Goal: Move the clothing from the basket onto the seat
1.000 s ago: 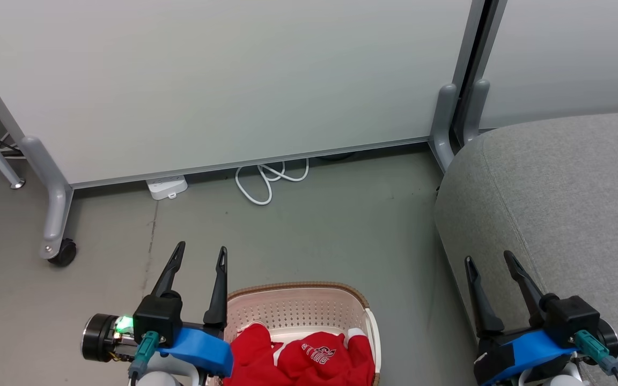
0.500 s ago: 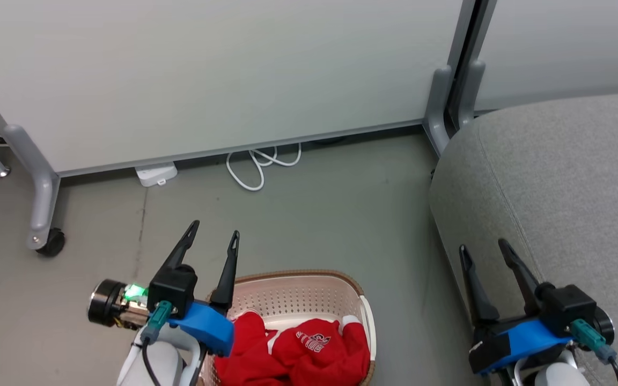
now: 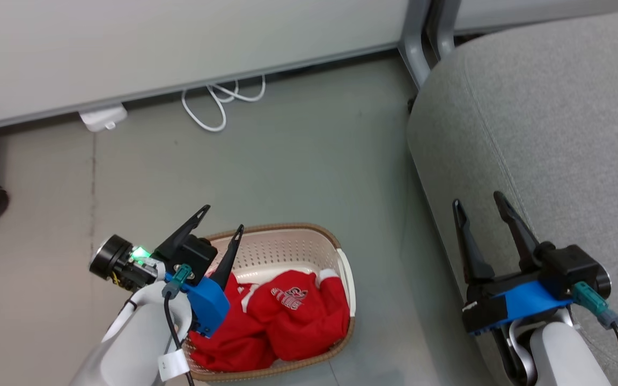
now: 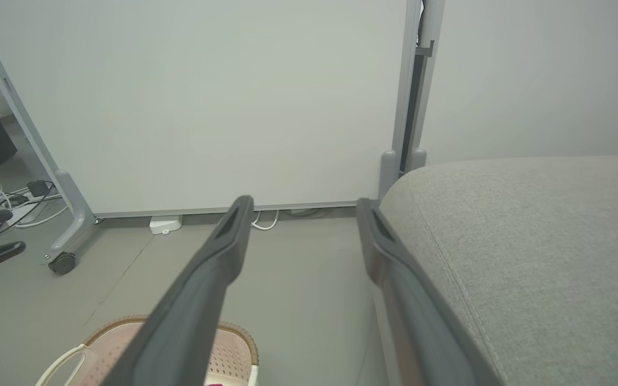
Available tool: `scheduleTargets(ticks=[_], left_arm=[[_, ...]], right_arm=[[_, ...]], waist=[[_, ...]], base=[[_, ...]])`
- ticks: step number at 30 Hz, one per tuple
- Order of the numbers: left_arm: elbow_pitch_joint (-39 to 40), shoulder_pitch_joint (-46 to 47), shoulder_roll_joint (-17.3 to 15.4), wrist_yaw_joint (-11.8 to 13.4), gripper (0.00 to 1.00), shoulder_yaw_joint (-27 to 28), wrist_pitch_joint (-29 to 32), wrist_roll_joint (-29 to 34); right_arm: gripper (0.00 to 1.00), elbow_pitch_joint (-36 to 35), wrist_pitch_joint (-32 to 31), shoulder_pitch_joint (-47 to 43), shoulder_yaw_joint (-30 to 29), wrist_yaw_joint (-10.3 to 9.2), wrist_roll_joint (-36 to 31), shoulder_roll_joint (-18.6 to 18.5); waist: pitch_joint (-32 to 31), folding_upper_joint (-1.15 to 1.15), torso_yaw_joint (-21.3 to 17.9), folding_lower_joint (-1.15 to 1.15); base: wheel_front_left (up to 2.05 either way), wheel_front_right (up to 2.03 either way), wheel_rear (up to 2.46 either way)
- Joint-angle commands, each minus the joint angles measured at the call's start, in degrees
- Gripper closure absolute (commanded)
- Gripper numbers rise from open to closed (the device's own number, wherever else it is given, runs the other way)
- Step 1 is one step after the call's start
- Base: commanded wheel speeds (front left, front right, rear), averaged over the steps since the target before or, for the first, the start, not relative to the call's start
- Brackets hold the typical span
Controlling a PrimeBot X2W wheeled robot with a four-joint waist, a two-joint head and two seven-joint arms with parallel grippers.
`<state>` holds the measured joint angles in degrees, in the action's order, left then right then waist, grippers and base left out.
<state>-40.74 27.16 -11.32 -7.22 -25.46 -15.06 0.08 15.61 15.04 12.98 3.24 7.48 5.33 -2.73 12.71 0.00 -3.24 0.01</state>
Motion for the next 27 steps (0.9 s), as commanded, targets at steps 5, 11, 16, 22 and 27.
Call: scheduleTargets(ticks=[5,11,16,22,27], left_arm=[[-6.51,5.89,-2.54,-0.22,0.0,-7.56,-0.17,-2.02],[-13.72,11.15,-3.93,-0.22,0.0,-16.81,-0.17,-4.29],[-19.33,14.86,-4.74,-0.23,0.0,-25.53,-0.17,-6.35],[-24.21,18.2,-5.49,-0.23,0.0,-35.76,1.64,-9.81],[-25.79,20.45,-6.52,-0.23,0.0,-44.03,3.81,-12.75]], right_arm=[[0.0,-0.89,0.22,3.64,0.7,0.03,0.87,-0.26],[0.0,-1.8,0.22,6.82,1.67,0.03,1.5,-0.26],[0.0,-2.38,0.22,9.86,2.69,0.03,2.01,-0.26],[0.0,-3.1,0.22,13.04,3.87,0.03,2.47,-0.26],[0.0,-3.81,0.23,15.22,4.76,0.03,2.68,-0.26]], waist=[[7.34,0.0,-2.83,-0.01],[12.58,0.0,-4.14,-0.01],[16.71,0.0,-5.13,-0.01],[21.23,0.0,-6.11,-0.01],[24.62,0.0,-6.73,-0.01]], base=[[0.0,0.0,0.0],[0.0,0.0,0.0],[0.0,0.0,0.0],[0.0,0.0,0.0],[0.0,0.0,0.0]])
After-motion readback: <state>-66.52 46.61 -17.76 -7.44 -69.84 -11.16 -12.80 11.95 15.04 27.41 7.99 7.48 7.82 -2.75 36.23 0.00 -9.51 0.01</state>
